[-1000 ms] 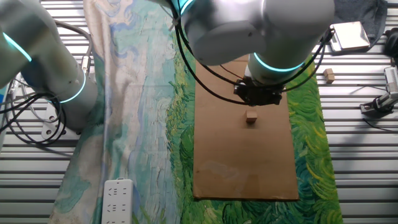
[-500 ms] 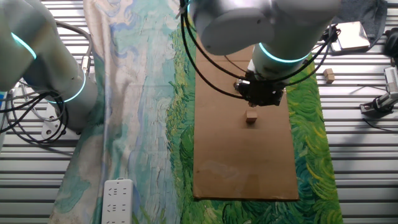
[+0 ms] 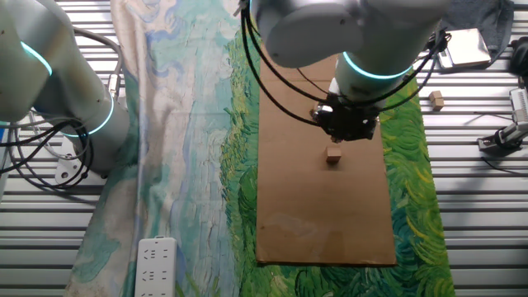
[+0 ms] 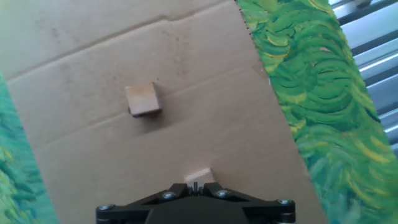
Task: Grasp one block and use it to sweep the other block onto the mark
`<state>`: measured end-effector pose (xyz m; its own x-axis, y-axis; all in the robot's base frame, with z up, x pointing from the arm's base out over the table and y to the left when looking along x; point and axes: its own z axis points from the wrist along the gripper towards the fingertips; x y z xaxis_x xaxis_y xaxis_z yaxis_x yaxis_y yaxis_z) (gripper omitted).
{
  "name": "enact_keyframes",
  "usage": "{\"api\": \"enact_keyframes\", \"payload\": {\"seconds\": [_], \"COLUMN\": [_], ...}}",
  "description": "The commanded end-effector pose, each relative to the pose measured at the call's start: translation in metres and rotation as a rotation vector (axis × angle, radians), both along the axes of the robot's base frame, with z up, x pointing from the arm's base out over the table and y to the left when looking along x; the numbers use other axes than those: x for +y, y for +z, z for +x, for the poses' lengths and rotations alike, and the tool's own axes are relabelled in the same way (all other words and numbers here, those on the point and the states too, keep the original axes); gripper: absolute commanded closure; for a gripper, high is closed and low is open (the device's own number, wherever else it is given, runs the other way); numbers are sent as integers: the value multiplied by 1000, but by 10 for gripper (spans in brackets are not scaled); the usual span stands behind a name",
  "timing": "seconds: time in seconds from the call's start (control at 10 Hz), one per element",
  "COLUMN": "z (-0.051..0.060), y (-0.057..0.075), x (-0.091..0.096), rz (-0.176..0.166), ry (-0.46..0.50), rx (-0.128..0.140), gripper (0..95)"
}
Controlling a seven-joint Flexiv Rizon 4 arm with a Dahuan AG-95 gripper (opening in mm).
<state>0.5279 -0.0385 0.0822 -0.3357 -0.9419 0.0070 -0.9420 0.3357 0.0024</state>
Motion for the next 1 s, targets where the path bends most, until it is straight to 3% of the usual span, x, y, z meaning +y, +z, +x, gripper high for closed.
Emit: {"api": "enact_keyframes", "payload": {"seconds": [0.1,0.2,0.5,1.0], "z": [44,60,93,124], "y": [0,-4,-19,-43], "x": [-31,-46,-76,-92], "rz": [15,24,29,22], "ry": [86,115,171,233], "rx": [-2,-6,-17,-30], "gripper": [950,950,950,950]}}
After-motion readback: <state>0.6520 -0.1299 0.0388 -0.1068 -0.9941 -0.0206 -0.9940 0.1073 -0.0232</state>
